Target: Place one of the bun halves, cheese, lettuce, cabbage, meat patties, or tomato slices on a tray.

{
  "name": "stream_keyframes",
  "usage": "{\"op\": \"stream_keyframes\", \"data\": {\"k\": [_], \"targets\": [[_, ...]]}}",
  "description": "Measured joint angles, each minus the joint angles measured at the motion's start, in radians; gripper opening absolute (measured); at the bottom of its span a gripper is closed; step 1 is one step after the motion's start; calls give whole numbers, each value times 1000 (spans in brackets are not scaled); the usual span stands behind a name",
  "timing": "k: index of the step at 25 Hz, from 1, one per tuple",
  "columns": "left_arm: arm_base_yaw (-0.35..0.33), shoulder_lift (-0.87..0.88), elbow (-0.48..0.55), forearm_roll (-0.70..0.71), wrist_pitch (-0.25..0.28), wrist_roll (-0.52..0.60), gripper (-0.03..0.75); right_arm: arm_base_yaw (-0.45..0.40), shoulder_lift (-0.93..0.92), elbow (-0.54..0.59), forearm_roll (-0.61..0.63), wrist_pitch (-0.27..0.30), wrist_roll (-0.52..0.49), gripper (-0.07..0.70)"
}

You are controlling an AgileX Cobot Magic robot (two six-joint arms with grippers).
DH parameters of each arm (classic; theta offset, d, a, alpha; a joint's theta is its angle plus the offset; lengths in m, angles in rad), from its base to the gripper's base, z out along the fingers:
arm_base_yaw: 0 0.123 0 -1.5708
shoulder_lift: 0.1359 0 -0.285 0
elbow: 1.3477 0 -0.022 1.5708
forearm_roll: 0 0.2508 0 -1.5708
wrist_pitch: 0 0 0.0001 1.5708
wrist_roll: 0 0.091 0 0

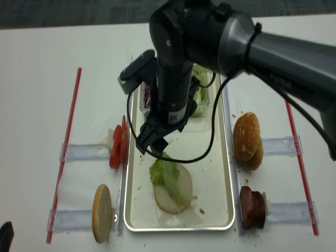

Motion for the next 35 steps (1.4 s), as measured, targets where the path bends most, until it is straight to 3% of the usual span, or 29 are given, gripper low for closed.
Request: {"op": "stream_keyframes", "data": {"k": [7,28,35], "targets": [[0,0,0,0,0,0,392,-137,0,0,0,0,-13,526],[0,0,0,0,0,0,392,-671,0,0,0,0,-29,524],[0,0,0,0,0,0,392,-811,0,0,0,0,-29,524]]}}
